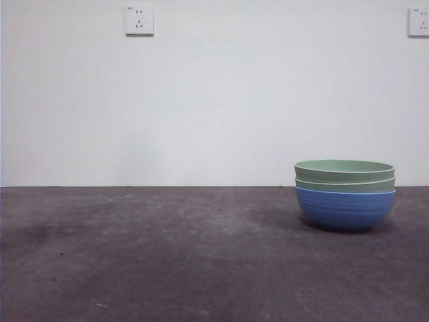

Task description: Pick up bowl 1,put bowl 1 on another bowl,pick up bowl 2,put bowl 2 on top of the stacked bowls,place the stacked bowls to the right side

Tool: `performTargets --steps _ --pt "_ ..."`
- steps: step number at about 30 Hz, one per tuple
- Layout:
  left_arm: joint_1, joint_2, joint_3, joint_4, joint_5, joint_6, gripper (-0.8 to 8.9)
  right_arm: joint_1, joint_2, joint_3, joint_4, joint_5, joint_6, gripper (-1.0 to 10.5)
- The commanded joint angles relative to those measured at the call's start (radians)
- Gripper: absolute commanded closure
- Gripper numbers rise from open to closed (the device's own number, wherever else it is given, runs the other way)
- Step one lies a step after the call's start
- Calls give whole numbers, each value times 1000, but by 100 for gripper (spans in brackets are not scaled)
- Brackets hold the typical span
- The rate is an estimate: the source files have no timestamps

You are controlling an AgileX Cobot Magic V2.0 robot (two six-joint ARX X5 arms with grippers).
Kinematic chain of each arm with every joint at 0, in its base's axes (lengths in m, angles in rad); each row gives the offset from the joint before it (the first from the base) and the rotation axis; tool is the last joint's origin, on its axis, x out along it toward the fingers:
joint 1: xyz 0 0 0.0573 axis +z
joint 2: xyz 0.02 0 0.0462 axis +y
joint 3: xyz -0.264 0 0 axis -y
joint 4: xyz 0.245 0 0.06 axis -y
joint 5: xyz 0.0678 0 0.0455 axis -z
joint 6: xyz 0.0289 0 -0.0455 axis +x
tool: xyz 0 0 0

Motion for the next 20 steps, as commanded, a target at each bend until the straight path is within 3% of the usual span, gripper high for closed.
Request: performTargets --steps 1,4,10,20 --pt "104 -150 -228 197 -37 26 817 2 -2 -2 3 3 -5 944" --pt "159 -292 -448 323 -126 25 817 2 -2 -2 3 3 -5 944" --pt "215 -497 -766 412 -138 0 817 2 -2 -2 3 3 -5 944" --pt "254 -618 -1040 459 -151 -63 817 2 -2 -2 3 3 -5 944"
